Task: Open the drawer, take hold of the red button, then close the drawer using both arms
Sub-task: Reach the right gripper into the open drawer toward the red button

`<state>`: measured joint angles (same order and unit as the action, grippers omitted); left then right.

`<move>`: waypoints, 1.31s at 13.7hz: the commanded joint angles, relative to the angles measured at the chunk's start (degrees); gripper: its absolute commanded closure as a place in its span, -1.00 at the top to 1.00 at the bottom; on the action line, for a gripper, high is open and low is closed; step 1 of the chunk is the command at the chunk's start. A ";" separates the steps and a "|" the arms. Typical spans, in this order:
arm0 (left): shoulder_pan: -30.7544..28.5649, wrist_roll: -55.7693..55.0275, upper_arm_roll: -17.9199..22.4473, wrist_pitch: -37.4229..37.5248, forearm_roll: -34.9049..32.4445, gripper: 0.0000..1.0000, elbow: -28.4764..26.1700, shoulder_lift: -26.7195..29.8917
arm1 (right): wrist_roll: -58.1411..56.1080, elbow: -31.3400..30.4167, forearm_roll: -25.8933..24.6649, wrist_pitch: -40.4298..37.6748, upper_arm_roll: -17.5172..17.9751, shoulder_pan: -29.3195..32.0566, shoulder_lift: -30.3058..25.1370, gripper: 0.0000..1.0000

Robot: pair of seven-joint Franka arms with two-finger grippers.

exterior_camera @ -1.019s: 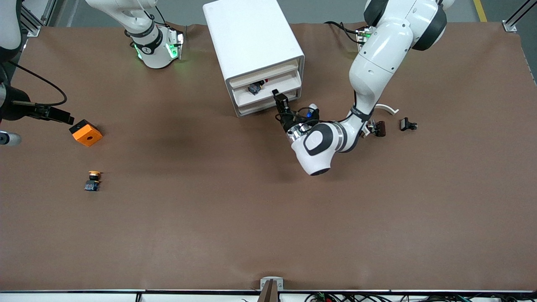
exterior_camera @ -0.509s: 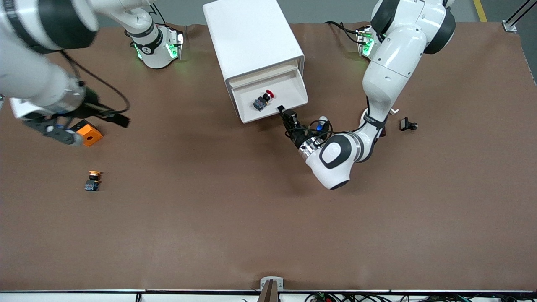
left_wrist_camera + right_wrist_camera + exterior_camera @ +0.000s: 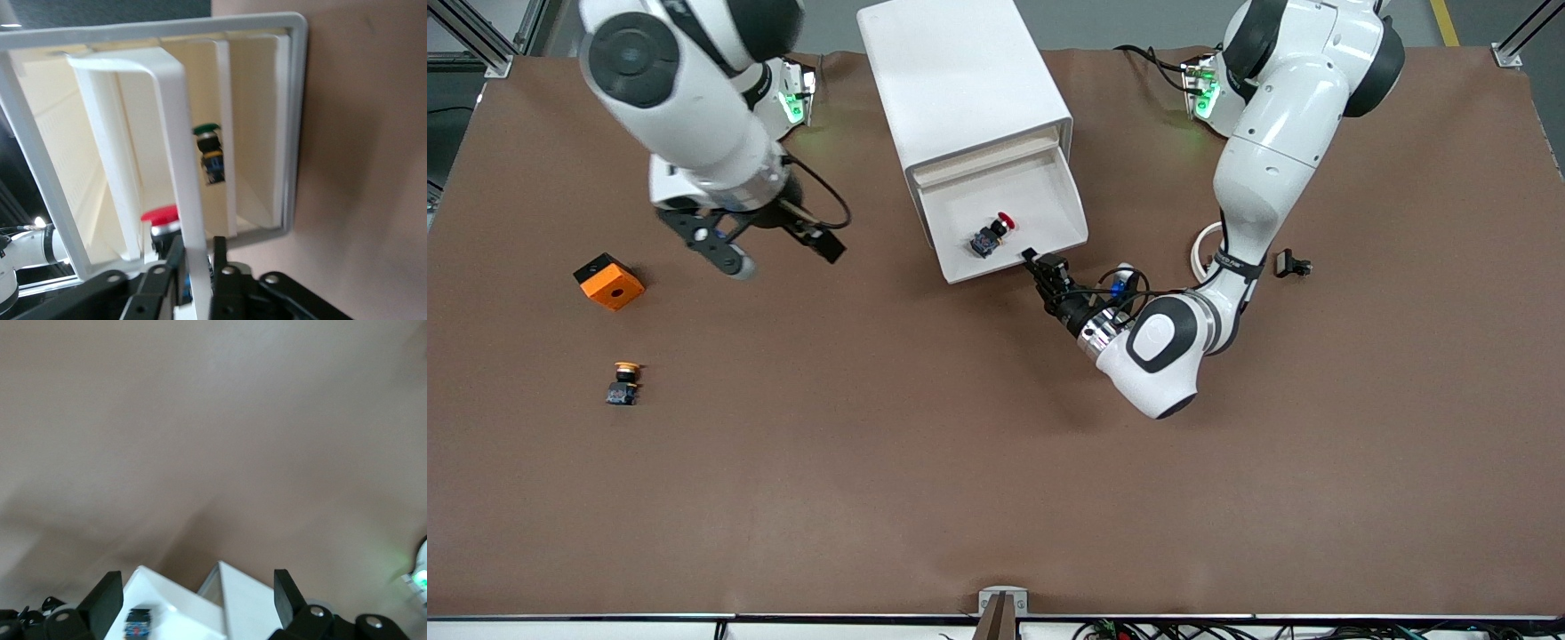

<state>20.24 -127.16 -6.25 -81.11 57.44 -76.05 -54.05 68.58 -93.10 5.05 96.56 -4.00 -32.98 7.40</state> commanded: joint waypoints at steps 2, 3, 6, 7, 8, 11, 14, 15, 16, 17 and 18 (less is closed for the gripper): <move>-0.11 2.18 2.28 -0.10 0.40 1.00 4.14 -0.89 | 9.09 -0.32 0.58 5.20 -0.65 -5.86 3.40 1.00; -0.20 2.62 2.55 -0.10 0.40 1.00 5.11 -0.80 | 11.03 -0.32 0.58 6.26 -0.74 -7.70 4.11 1.00; -2.30 4.55 3.08 0.25 0.40 1.00 6.96 0.08 | 14.64 -0.32 0.58 9.25 -0.65 -10.78 6.39 1.00; -3.61 6.12 3.08 0.34 0.31 1.00 6.96 0.60 | 14.74 -0.24 0.58 9.87 -0.74 -12.01 7.18 1.00; -4.76 7.96 3.17 0.43 0.22 1.00 6.96 1.48 | 14.83 -0.24 0.58 10.48 -0.74 -13.07 8.06 1.00; -6.96 12.36 3.17 1.13 -5.02 1.00 7.40 4.46 | 16.75 -0.32 0.58 13.73 -0.74 -15.44 10.78 1.00; -7.23 15.88 3.17 1.57 -11.19 1.00 7.49 7.19 | 17.98 -0.24 0.58 16.37 -0.74 -16.85 13.24 1.00; -7.23 17.89 3.08 2.35 -13.90 1.00 7.49 8.25 | 17.99 -0.32 0.49 17.25 -0.74 -17.47 14.04 1.00; -7.23 20.70 3.17 2.54 -16.63 1.00 7.49 9.56 | 18.08 -0.32 0.40 17.78 -0.74 -18.17 14.83 1.00; -7.23 22.90 3.17 2.63 -19.18 1.00 7.49 10.53 | 17.99 -0.32 0.14 17.78 -0.74 -18.26 15.27 1.00; -7.14 24.31 3.17 2.54 -21.29 1.00 7.49 11.32 | 17.99 -0.24 -0.12 17.78 -0.83 -18.61 15.88 1.00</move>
<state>12.70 -106.14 -3.45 -79.09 40.09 -67.76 -45.29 85.39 -93.80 5.24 114.08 -4.13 -50.43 22.30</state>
